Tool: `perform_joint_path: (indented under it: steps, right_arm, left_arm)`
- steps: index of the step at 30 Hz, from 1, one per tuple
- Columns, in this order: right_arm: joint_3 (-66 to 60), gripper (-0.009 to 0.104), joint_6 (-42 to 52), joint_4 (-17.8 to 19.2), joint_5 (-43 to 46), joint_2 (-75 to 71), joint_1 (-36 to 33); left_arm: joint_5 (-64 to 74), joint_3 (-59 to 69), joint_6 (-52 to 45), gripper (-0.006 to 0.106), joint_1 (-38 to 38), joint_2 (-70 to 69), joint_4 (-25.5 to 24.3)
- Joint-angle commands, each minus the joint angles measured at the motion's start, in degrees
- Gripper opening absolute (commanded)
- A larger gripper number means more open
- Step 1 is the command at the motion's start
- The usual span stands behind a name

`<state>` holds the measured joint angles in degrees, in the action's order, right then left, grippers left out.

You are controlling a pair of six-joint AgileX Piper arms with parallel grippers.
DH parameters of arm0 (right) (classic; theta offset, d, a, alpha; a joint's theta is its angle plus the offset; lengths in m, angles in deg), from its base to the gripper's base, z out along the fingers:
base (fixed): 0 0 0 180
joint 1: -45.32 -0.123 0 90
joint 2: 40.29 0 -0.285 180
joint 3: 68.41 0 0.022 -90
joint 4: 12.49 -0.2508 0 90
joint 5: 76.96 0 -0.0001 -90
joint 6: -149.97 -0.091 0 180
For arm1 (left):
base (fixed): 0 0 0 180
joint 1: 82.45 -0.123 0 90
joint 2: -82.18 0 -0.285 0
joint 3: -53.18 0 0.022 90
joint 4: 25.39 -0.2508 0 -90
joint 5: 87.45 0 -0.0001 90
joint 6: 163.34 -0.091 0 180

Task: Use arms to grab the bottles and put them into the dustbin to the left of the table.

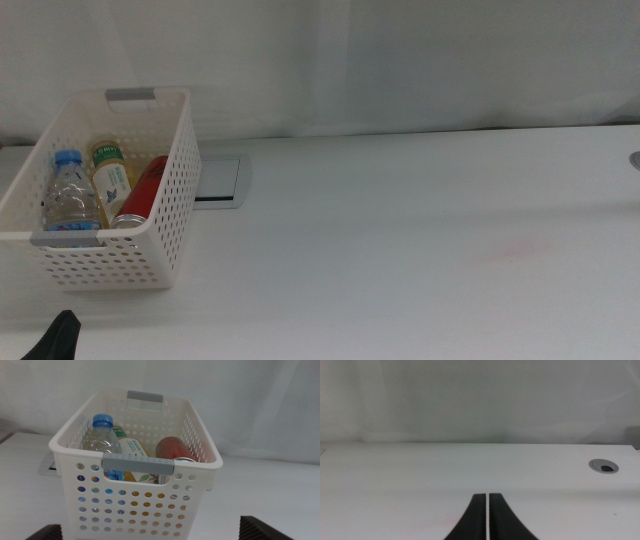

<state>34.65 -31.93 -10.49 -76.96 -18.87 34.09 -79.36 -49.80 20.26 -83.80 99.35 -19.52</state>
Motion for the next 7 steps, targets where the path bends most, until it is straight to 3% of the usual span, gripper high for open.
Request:
perform_joint_path:
  steps: [1, 7]
  right_arm:
    - [-1.1, -0.003, 0.1, 0.2, 0.4, -0.2, 0.4]
    - [-1.1, -0.003, 0.1, 0.2, 0.7, -0.2, 0.4]
  left_arm:
    - [-0.9, 2.3, -0.1, 0.091, 0.1, -0.2, 0.2]
    - [-1.0, 2.3, -4.0, 0.091, 0.1, -0.2, 0.2]
